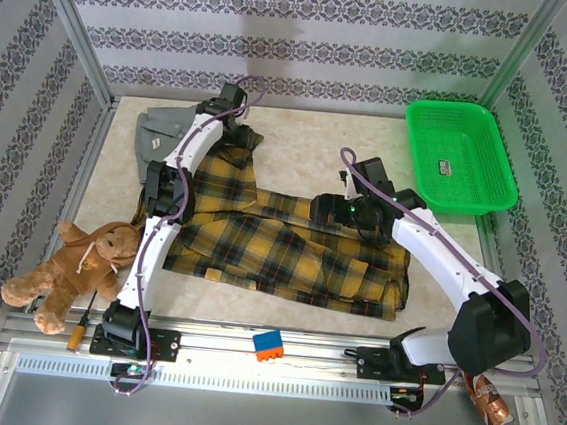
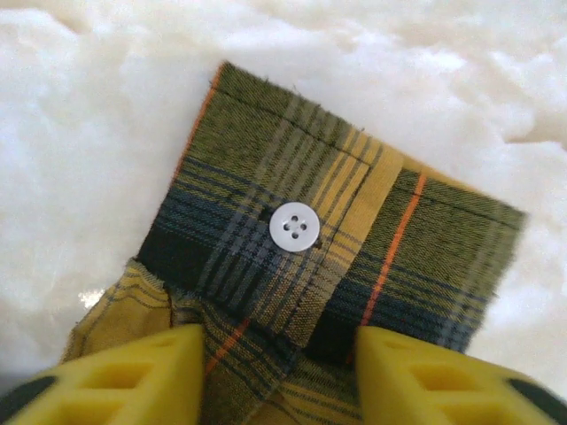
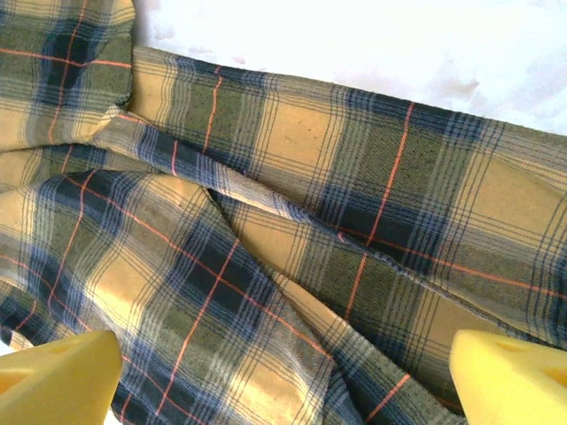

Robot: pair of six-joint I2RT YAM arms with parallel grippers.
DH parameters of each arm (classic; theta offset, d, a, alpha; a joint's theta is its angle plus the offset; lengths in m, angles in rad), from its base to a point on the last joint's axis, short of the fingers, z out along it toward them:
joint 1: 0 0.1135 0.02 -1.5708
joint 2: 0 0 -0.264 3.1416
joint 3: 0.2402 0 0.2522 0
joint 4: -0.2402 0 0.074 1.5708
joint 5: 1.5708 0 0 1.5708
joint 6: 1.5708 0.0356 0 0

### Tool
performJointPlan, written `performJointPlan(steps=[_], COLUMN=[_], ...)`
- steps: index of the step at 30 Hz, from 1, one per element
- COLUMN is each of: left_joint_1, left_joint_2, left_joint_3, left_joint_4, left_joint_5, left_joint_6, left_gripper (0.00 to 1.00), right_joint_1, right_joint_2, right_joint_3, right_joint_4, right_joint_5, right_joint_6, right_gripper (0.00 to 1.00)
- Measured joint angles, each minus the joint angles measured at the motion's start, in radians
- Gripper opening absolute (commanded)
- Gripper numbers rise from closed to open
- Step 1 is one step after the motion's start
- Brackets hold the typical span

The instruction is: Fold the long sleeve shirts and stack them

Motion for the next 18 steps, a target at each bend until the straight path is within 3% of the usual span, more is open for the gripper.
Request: performJointPlan(steps=[3, 10, 18], left_joint_1=[0.0, 0.0, 0.0], left_joint_2=[0.0, -0.015, -0.293], left_joint_3=[0.0, -0.015, -0.371], left_joint_4=[-0.005, 0.0, 0.116], left_joint_5=[-0.008, 0.008, 0.085], left_joint_6=[0.006, 0.008, 0.034], left_gripper=[0.14, 0.09, 0.09], right_joint_1=[0.0, 0.0, 0.0], right_joint_2=[0.0, 0.029, 0.068], right_joint_3=[-0.002, 0.008, 0.056], right_joint_4=[0.001, 0.004, 0.005], right_joint_5=[0.0, 0.0, 0.027], right_joint_6=[0.004, 0.007, 0.007], right_gripper=[0.95, 0.95, 0.95])
